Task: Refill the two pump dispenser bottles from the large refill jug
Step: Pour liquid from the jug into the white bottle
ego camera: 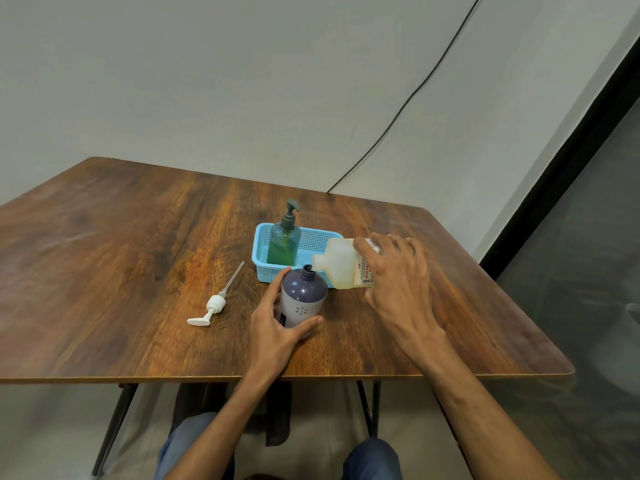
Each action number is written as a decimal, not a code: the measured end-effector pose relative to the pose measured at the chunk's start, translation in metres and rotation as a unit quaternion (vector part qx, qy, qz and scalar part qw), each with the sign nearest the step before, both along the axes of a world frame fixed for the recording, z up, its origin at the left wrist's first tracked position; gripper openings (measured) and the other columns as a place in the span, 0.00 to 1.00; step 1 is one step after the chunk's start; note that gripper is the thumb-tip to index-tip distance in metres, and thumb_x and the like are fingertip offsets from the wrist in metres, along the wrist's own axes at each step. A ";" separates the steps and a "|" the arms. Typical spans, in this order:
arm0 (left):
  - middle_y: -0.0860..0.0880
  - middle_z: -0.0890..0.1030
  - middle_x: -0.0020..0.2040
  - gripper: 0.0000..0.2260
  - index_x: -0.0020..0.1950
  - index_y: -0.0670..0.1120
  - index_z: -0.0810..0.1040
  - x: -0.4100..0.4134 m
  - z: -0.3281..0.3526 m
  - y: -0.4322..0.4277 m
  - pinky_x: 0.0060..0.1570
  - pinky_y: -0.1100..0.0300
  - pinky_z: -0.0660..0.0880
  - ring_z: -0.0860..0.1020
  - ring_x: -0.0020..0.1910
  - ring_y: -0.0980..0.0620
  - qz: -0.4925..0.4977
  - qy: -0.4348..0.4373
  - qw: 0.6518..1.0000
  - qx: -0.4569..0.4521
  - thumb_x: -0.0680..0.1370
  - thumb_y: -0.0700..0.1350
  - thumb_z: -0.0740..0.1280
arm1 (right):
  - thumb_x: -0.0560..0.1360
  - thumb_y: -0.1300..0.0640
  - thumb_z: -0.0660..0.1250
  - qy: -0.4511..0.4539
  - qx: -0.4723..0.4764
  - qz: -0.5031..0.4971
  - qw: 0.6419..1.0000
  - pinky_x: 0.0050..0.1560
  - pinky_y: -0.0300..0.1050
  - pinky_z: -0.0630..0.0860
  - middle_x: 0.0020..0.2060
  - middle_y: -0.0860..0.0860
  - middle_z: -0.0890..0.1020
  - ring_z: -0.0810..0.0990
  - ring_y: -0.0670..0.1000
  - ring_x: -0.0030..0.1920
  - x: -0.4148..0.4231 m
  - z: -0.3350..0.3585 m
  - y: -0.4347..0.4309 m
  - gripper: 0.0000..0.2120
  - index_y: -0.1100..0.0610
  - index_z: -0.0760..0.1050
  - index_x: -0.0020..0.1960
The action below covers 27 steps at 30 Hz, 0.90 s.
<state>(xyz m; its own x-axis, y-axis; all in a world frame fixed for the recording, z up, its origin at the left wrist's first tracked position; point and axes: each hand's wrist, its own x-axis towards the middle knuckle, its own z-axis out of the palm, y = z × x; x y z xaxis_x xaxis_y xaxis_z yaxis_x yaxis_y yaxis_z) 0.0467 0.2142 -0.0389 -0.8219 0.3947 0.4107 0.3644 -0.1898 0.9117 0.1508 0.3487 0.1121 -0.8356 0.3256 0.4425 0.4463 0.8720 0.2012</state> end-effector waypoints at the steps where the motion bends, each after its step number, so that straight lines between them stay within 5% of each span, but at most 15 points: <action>1: 0.61 0.75 0.69 0.46 0.78 0.52 0.67 0.000 0.001 0.000 0.59 0.75 0.71 0.74 0.66 0.68 -0.001 -0.001 1.000 0.001 0.63 0.50 0.83 | 0.67 0.59 0.76 0.000 0.000 0.000 1.000 0.70 0.59 0.62 0.70 0.57 0.74 0.71 0.60 0.70 0.000 0.000 0.000 0.36 0.50 0.69 0.73; 20: 0.59 0.75 0.69 0.46 0.78 0.51 0.67 0.003 0.002 -0.003 0.58 0.76 0.72 0.74 0.66 0.68 0.001 -0.011 1.000 -0.008 0.63 0.51 0.83 | 0.67 0.58 0.77 -0.005 0.002 -0.003 1.000 0.69 0.59 0.63 0.69 0.57 0.74 0.71 0.60 0.69 0.001 -0.001 -0.002 0.36 0.50 0.70 0.73; 27: 0.53 0.76 0.71 0.46 0.78 0.51 0.67 0.004 0.002 -0.004 0.64 0.64 0.76 0.76 0.67 0.60 0.004 -0.007 1.000 -0.007 0.64 0.49 0.84 | 0.65 0.60 0.76 0.004 0.006 0.003 1.000 0.66 0.58 0.66 0.67 0.57 0.76 0.73 0.61 0.66 0.001 0.000 -0.001 0.35 0.51 0.72 0.71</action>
<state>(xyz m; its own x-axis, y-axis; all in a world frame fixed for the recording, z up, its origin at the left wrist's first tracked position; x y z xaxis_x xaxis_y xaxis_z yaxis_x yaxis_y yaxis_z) 0.0503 0.2105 -0.0374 -0.8311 0.3933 0.3932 0.3525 -0.1743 0.9194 0.1521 0.3473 0.1118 -0.8341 0.3145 0.4531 0.4422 0.8723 0.2086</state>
